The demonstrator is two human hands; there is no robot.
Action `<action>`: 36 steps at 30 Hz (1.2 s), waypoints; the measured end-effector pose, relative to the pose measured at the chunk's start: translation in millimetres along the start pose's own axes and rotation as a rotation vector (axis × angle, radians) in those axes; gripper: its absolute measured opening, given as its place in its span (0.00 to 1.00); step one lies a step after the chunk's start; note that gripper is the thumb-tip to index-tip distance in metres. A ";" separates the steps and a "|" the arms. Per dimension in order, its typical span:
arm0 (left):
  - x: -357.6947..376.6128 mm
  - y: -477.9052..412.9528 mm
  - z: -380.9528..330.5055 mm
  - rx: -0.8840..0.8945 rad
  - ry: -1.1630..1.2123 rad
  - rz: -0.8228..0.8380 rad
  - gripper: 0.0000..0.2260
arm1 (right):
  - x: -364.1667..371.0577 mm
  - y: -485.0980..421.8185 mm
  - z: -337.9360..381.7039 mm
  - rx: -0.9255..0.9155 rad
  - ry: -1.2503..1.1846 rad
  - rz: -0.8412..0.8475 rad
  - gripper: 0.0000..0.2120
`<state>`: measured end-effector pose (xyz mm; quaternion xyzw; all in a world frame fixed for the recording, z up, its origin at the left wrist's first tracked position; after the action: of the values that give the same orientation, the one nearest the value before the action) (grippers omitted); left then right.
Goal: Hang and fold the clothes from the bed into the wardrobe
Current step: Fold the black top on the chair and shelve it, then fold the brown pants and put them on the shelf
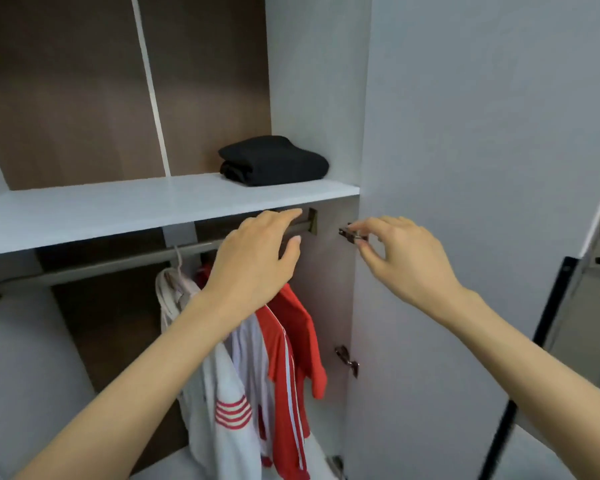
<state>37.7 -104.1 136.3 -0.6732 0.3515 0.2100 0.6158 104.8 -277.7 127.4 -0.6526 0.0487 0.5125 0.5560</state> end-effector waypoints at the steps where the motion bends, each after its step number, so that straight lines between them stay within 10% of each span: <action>1: 3.9 12.6 -12.1 0.012 0.012 0.027 0.20 | -6.4 21.7 -4.0 0.030 0.008 0.014 0.14; 36: 179.0 428.5 -696.4 0.812 0.515 0.892 0.18 | -343.1 819.7 -243.9 1.258 0.342 0.266 0.13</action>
<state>-261.4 -820.3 -177.1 -0.2058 0.7845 0.1278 0.5709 -425.8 -949.7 -213.3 -0.2641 0.5062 0.3399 0.7473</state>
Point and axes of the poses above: each hand's wrist, its own y-axis away from the middle knuckle, its own x-axis out of the palm, z = x × y, the point moved 7 cm from there along -y, towards the middle knuckle, and after that the axes turned 2 degrees about x, right-handed, at the moved point
